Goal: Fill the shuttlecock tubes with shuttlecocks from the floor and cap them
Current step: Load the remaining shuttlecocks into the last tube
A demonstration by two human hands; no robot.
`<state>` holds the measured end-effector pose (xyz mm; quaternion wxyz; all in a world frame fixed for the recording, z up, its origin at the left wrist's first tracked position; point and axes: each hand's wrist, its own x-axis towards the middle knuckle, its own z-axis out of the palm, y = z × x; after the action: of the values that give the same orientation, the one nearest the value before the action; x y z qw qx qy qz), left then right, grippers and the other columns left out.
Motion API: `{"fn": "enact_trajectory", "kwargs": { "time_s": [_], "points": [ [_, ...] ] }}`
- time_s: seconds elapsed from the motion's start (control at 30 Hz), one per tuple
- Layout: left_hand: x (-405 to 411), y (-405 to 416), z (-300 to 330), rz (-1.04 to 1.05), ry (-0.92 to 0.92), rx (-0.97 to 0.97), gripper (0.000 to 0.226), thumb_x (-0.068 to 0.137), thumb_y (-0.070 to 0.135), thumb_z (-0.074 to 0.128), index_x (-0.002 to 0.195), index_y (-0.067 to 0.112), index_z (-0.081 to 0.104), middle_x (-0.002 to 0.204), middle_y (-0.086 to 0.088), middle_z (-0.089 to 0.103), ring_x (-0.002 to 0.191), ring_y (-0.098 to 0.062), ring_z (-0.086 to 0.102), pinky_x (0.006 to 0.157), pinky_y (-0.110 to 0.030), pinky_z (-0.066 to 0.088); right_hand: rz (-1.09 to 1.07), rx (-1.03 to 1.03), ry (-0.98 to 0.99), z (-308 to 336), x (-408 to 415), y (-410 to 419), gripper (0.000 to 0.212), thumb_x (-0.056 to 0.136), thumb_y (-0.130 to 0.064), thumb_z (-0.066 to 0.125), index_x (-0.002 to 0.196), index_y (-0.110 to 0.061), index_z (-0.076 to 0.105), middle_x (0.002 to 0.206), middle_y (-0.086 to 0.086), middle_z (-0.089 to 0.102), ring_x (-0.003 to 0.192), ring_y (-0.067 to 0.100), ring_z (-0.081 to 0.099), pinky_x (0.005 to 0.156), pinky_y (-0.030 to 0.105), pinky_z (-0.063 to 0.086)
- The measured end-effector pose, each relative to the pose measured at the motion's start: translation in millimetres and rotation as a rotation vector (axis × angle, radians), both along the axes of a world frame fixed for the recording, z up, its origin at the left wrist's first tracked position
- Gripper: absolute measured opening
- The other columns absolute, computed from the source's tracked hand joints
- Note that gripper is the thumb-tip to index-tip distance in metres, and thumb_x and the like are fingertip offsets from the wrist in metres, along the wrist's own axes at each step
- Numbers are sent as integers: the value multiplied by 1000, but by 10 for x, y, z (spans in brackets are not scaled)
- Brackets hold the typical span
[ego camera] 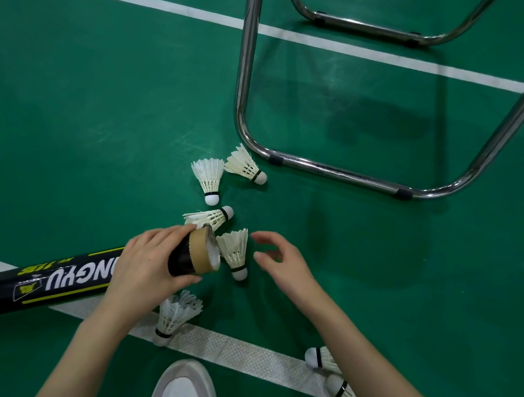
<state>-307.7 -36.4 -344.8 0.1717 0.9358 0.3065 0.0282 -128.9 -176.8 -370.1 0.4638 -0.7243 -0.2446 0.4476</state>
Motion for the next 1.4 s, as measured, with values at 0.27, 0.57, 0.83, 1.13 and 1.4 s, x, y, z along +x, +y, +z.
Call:
{"fn": "enact_trajectory", "kwargs": {
  "time_s": [0.27, 0.57, 0.83, 1.13, 1.4],
  "points": [
    [-6, -32, -13, 3, 4, -17, 87, 53, 42, 85, 130, 23, 50, 121, 4, 60, 108, -23, 51, 88, -38, 37, 285, -91, -245, -60, 95, 246, 44, 91, -10, 54, 132, -25, 48, 149, -7, 31, 138, 13, 21, 116, 32, 18],
    [-18, -63, -31, 10, 3, -21, 86, 53, 42, 86, 129, 25, 51, 120, 5, 60, 108, -21, 51, 89, -36, 35, 87, -120, -282, -81, 148, -59, 17, 82, -17, 66, 80, -18, 49, 96, 3, 63, 93, 17, 54, 72, 24, 35],
    [106, -269, -20, -41, 19, 18, 86, 53, 44, 85, 130, 22, 51, 121, 4, 60, 107, -24, 54, 88, -40, 40, -282, 153, 117, 228, -59, -140, 17, 87, -8, 60, 78, -15, 47, 81, 22, 67, 71, 16, 56, 62, 15, 41],
    [265, -386, 21, -45, -21, 61, 84, 53, 42, 85, 127, 20, 53, 119, 3, 62, 104, -24, 56, 85, -41, 43, -115, 184, 332, 271, -339, -120, 10, 86, -10, 62, 94, -16, 58, 83, 5, 69, 76, 7, 61, 75, 14, 46],
    [271, -438, 11, -56, -33, 93, 80, 56, 41, 83, 127, 19, 53, 118, 3, 62, 102, -22, 54, 83, -39, 42, -84, 163, 281, 285, -349, -118, 13, 84, -7, 65, 94, -10, 58, 82, 3, 70, 75, 5, 63, 72, 16, 47]
  ]
}}
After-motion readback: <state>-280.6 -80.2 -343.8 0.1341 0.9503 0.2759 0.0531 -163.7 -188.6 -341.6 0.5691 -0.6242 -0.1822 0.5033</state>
